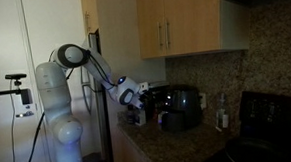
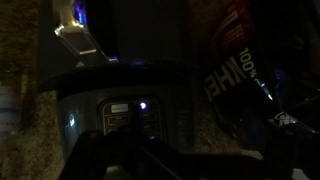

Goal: Turn off the air fryer

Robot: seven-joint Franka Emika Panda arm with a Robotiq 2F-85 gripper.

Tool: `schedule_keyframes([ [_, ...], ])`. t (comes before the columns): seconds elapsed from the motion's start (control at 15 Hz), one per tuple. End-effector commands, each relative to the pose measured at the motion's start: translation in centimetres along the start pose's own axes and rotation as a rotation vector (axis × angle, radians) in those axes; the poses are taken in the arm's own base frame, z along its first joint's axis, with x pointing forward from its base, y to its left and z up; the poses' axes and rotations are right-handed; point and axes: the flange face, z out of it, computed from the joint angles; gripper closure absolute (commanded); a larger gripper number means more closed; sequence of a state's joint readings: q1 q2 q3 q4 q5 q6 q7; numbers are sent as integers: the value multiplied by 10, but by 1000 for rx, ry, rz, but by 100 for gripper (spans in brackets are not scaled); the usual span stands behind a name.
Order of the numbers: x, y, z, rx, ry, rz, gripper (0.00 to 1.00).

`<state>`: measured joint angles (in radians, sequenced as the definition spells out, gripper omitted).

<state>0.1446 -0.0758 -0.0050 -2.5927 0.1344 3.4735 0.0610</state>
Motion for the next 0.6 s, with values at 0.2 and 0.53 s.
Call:
schedule_keyframes([
  [0.2,30,-7,13,7,38,17,0],
  [0.53,22,1,31,-15,9,25,0],
])
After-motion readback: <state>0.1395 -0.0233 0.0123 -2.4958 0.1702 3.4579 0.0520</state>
